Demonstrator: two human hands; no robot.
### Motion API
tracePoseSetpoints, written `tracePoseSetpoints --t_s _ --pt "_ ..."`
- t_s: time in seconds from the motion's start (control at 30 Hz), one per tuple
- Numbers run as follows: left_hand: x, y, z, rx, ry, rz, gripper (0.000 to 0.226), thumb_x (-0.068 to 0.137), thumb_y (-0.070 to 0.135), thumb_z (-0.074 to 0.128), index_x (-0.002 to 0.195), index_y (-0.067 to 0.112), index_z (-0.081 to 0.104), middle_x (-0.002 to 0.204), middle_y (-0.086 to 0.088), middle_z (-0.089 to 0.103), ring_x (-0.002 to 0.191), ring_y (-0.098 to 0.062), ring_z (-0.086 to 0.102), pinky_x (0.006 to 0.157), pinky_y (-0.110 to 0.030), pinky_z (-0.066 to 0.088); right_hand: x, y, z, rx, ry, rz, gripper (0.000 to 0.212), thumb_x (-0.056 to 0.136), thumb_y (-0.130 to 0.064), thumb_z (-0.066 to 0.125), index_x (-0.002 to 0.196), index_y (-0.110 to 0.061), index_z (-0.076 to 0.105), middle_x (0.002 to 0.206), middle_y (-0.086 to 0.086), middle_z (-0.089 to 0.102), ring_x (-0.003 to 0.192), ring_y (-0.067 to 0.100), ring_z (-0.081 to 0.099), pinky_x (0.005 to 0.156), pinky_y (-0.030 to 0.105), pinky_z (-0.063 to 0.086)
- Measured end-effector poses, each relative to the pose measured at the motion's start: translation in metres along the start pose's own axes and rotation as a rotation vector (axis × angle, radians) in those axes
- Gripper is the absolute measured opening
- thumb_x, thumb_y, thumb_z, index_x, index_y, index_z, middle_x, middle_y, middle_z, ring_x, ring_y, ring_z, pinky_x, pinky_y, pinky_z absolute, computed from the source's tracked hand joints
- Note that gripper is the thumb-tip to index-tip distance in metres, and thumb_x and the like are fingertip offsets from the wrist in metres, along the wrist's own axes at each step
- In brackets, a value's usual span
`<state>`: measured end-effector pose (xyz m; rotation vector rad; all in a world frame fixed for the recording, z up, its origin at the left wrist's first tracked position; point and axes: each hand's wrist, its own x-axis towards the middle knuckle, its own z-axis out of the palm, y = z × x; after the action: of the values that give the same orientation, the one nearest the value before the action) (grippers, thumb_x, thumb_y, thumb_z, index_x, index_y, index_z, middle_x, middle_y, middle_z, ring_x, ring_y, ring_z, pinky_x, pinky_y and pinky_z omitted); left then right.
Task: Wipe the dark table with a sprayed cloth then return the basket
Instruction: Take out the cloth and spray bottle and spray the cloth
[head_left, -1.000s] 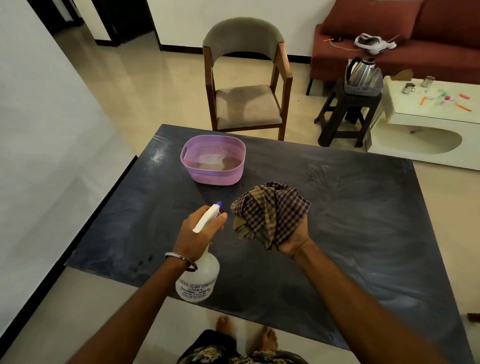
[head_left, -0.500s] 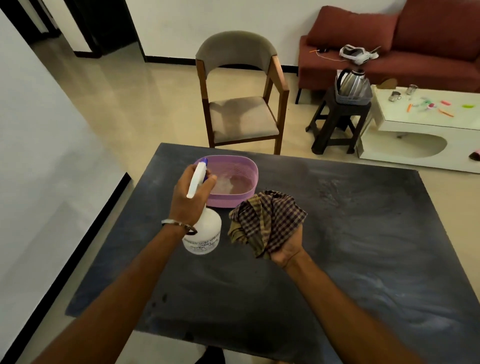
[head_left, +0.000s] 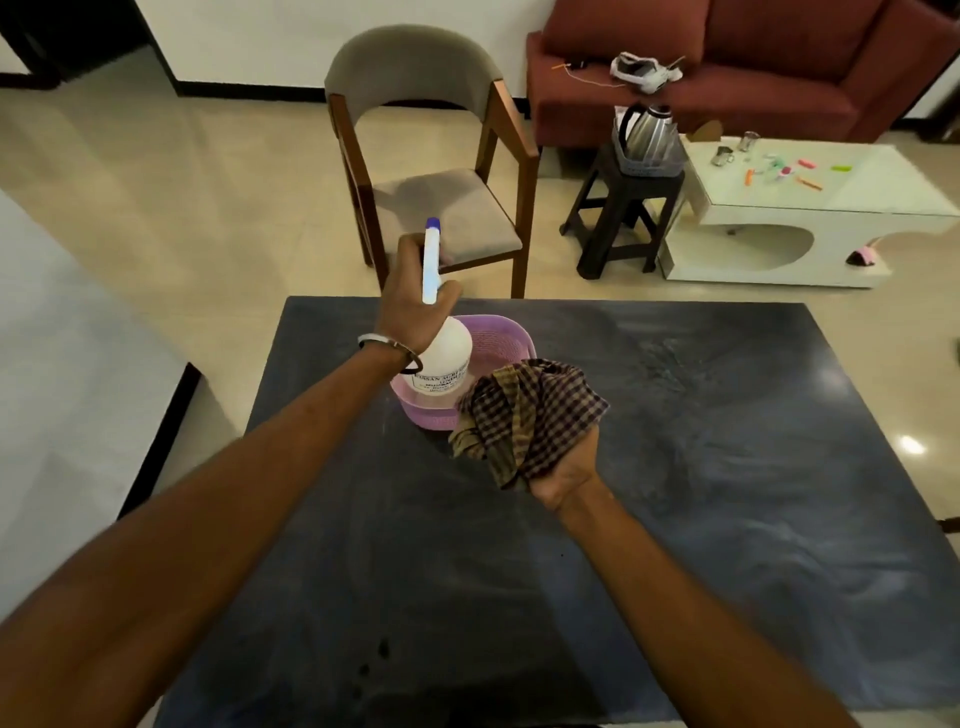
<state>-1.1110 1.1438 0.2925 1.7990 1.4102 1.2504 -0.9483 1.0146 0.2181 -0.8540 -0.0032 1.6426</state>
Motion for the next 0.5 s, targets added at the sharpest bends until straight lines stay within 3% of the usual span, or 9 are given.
tracePoseSetpoints --t_s 0.17,0.33,0.5 --pt "0.01 -0.038 0.015 0.047 -0.018 -0.002 0.053 0.084 0.015 0.071 0.128 0.003 0.043 0.106 -0.001 0.06 0.08 -0.009 0.058 0.074 -0.011 0.049 0.015 0.011 0.009 0.012 0.071 -0.02 0.073 0.1 -0.059 0.024 0.091 -0.015 0.082 0.103 0.01 0.075 0.102 0.029 0.064 0.09 0.044 0.05" --pt "0.001 -0.079 0.026 0.138 -0.078 -0.064 0.068 0.079 0.034 0.077 0.132 0.007 0.042 0.113 -0.011 0.063 0.089 -0.018 0.061 0.079 -0.029 0.055 0.019 0.015 0.017 -0.004 0.077 -0.043 0.076 0.101 -0.058 0.021 0.079 -0.019 0.083 0.092 0.006 0.077 0.083 0.022 0.073 0.07 0.034 0.058" --pt "-0.012 -0.104 0.028 0.163 -0.128 -0.132 0.074 0.077 0.04 0.077 0.133 0.009 0.04 0.122 -0.013 0.062 0.102 -0.026 0.063 0.087 -0.035 0.054 0.022 0.021 0.019 0.008 0.087 -0.051 0.074 0.101 -0.055 0.023 0.083 -0.016 0.083 0.094 0.008 0.077 0.08 0.023 0.075 0.064 0.034 0.061"
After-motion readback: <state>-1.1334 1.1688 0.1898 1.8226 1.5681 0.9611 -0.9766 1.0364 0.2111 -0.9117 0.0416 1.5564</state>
